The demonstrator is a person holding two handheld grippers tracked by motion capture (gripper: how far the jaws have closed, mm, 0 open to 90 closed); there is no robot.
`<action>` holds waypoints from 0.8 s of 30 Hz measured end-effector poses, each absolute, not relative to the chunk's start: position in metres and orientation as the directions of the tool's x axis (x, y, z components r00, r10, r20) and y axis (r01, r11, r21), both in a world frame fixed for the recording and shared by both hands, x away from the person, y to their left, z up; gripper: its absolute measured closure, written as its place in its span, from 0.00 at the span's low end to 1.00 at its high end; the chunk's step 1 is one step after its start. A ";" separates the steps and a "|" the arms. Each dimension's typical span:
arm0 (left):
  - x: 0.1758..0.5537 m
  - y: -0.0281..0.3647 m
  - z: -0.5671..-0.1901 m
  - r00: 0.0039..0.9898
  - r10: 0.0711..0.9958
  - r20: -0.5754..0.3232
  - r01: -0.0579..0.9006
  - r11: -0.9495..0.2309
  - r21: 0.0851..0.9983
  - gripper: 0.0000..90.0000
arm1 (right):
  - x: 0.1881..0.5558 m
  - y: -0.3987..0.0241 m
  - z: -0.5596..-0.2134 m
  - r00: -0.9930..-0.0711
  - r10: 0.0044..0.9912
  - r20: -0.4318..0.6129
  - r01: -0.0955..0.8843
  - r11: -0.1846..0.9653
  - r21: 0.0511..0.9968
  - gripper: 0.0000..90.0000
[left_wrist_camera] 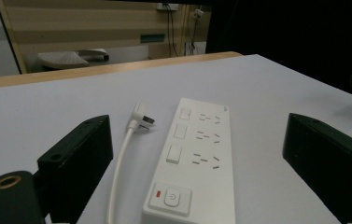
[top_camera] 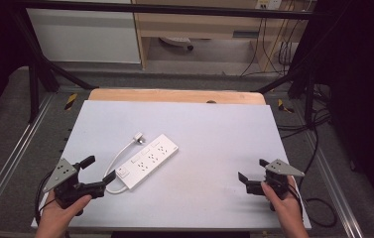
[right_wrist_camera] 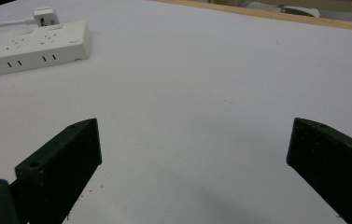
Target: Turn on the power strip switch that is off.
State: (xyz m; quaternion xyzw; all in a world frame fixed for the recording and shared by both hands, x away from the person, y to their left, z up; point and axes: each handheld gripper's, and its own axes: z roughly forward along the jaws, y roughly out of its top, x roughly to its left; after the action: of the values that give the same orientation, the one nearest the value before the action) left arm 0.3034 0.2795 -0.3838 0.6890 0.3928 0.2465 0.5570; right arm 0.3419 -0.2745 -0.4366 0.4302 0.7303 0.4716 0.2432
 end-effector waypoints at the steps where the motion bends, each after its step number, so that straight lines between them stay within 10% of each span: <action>1: 0.303 0.279 -0.384 0.570 0.816 -0.098 0.267 -0.071 0.961 0.10 | 0.342 -0.274 -0.436 -0.511 0.858 0.051 0.398 0.184 0.899 0.04; 24: 0.313 0.274 -0.373 0.581 0.808 -0.094 0.275 -0.086 0.958 0.10 | 0.342 -0.275 -0.437 -0.511 0.858 0.055 0.402 0.182 0.898 0.04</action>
State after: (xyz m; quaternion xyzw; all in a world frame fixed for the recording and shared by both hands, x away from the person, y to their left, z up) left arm 0.3126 0.2743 -0.3725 0.6963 0.3888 0.2412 0.5530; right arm 0.3419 -0.2749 -0.4368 0.4315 0.7297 0.4721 0.2417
